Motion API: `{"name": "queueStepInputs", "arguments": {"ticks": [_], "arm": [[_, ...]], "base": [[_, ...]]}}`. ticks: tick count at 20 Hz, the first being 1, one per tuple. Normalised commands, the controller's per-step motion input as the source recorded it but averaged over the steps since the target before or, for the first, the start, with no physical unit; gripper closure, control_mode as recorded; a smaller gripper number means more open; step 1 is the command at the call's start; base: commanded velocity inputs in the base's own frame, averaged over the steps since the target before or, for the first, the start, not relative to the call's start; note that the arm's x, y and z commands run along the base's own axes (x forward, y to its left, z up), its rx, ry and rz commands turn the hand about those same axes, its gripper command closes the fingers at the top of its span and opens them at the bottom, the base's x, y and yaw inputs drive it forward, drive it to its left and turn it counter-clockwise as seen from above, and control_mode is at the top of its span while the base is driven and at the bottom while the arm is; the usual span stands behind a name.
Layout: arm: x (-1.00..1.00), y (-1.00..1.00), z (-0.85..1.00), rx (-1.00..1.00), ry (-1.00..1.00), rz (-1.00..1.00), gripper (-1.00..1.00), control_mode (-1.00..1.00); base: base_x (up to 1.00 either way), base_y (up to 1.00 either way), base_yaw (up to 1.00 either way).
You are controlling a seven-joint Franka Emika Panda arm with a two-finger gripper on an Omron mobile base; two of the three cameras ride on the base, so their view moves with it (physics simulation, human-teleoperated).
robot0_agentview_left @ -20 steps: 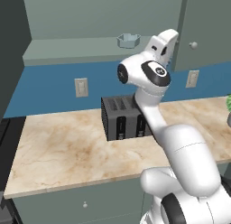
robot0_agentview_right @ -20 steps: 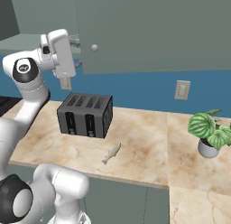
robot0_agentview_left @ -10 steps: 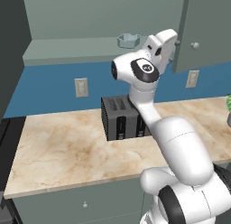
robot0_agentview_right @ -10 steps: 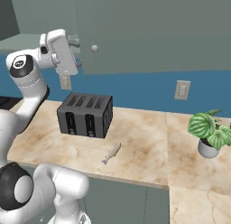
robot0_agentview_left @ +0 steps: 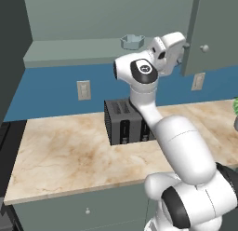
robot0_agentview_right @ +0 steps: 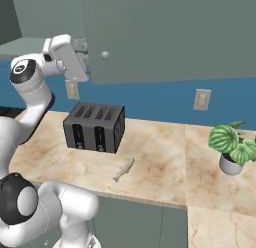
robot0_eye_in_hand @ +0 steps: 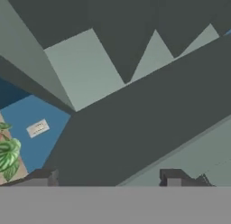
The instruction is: Retrieve the tupperware from the cabinet, then place the raw meat into the tupperware to avoid contamination.
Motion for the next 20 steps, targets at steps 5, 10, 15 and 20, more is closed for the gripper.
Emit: {"name": "queueStepInputs", "arguments": {"ticks": [5, 10, 15, 20], "arm": [[-0.71, -0.95, -0.02, 0.11, -0.14, 0.00, -1.00, -1.00], [-0.78, -0.92, -0.08, 0.15, -0.12, 0.00, -1.00, -1.00], [-0.69, -0.95, -0.05, 0.13, -0.12, 0.00, -1.00, -1.00], [-0.56, -1.00, -0.07, 0.09, -0.13, 0.01, -1.00, -1.00]], "base": [[0.00, 0.00, 0.00], [0.00, 0.00, 0.00], [0.00, 0.00, 0.00], [0.00, 0.00, 0.00]]}}
